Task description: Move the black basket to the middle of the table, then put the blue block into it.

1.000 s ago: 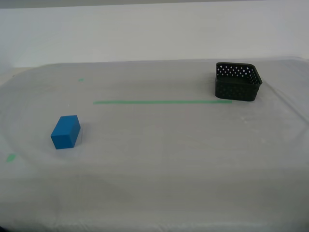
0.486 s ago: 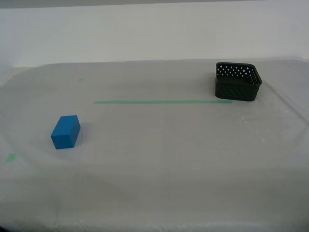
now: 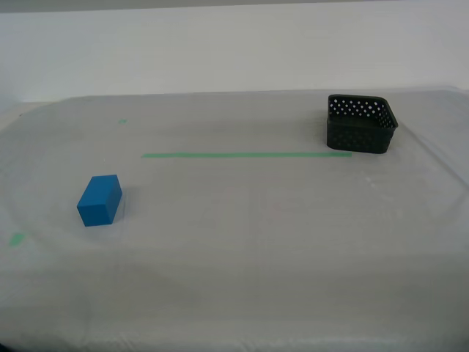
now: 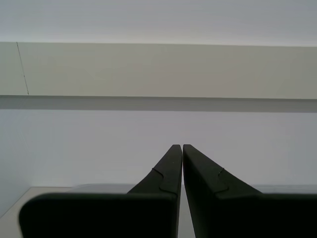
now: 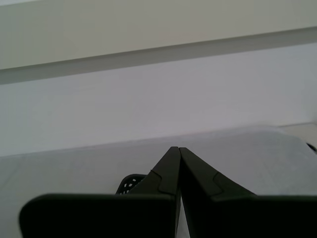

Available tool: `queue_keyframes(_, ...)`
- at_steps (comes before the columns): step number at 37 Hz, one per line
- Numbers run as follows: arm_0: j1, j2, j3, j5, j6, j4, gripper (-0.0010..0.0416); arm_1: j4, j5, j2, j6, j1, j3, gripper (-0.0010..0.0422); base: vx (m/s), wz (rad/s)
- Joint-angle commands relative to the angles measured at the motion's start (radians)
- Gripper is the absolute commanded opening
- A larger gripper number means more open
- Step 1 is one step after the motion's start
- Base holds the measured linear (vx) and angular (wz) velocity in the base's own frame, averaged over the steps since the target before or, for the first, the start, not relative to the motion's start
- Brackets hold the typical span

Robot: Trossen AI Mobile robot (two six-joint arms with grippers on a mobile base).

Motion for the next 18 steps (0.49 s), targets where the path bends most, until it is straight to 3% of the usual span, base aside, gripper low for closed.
queue_keyframes(1,0.000,0.000,0.026,0.000,0.038,-0.067,-0.0001,0.006,-0.001,0.000,0.002,0.000,0.000,0.0000,0.000,0.000)
queue_keyframes(5,0.000,0.000,0.058,0.000,0.043,-0.143,-0.0001,0.006,-0.001,0.000,0.002,0.000,0.000,0.0000,0.000,0.000)
queue_keyframes(18,0.000,0.029,0.190,0.000,0.110,-0.386,-0.0001,0.006,-0.001,0.000,0.002,0.000,0.000,0.0000,0.000,0.000)
